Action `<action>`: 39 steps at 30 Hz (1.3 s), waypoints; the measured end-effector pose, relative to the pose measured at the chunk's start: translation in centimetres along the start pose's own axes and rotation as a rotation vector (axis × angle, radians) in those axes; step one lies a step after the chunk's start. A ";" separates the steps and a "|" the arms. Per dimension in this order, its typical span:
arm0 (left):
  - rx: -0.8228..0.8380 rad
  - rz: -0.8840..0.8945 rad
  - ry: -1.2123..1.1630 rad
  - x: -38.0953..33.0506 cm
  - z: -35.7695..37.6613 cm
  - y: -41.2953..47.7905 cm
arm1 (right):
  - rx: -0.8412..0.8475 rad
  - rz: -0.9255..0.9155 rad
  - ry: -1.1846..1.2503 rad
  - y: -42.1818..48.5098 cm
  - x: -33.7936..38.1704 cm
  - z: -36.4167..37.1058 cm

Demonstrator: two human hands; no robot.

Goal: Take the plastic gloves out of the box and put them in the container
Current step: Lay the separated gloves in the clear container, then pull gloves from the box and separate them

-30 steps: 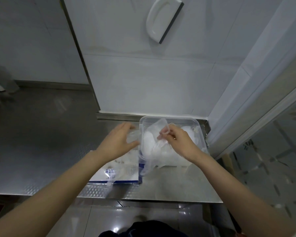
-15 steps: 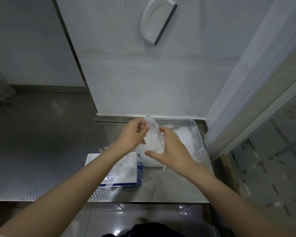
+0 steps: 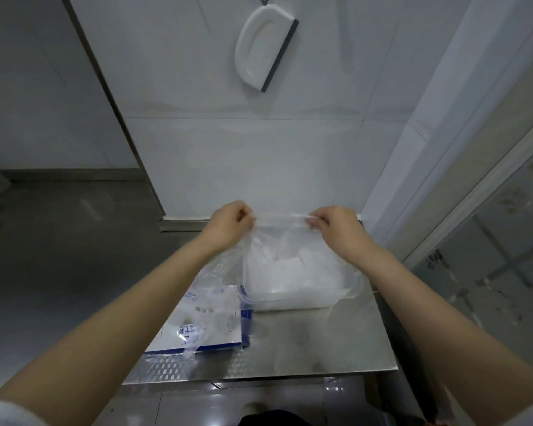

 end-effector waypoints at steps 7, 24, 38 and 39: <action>0.201 -0.081 -0.447 -0.8 1.3 -0.7 | 0.220 0.110 0.278 0.2 0.0 0.0; 0.311 -0.062 -0.297 0.1 3.1 -1.4 | 0.161 0.062 0.500 -0.1 1.2 0.7; 0.099 0.094 -0.081 -0.7 0.7 1.0 | -0.079 -0.059 0.164 0.6 0.3 -2.9; 0.133 0.133 -0.103 -1.9 0.8 1.1 | -0.053 -0.063 0.164 0.5 0.5 -2.6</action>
Point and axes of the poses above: each hand's wrist, its own y-axis towards the middle knuckle, its own z-axis out of the palm, x = y × z, the point moved 7 cm from there along y, towards the middle knuckle, and after that the axes turned 10 degrees about y, right-handed, at the moved point
